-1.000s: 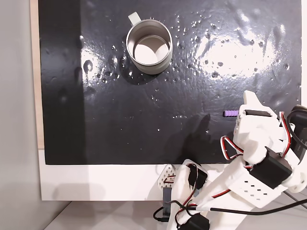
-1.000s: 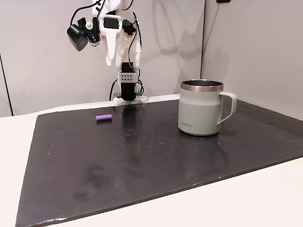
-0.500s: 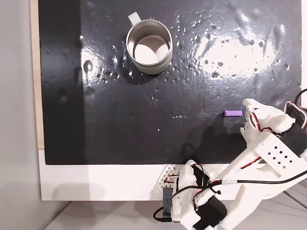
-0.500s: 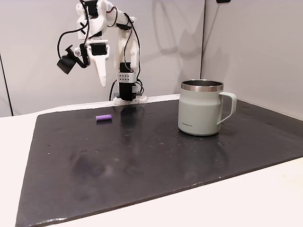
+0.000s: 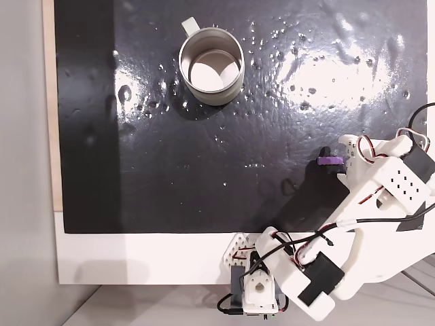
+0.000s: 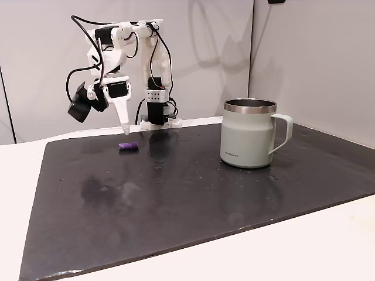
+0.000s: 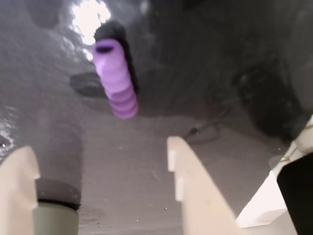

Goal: Grasp a pengrip and put it in the cup.

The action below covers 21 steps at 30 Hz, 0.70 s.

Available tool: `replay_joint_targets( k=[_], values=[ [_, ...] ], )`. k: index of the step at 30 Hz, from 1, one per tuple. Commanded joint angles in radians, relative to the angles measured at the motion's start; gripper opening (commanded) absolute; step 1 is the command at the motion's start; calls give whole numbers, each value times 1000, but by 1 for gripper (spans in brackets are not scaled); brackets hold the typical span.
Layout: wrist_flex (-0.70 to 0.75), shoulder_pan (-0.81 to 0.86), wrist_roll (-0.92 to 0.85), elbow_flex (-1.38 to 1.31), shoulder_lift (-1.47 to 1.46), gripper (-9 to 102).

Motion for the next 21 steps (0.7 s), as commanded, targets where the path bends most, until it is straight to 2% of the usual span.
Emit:
replay_joint_targets(
  k=[1, 11, 21],
  values=[
    [-34, 11, -8, -15, -23, 26],
    [-91, -2, -9, -15, -143, 25],
    [-123, -29, -14, 3, -169, 15]
  ],
)
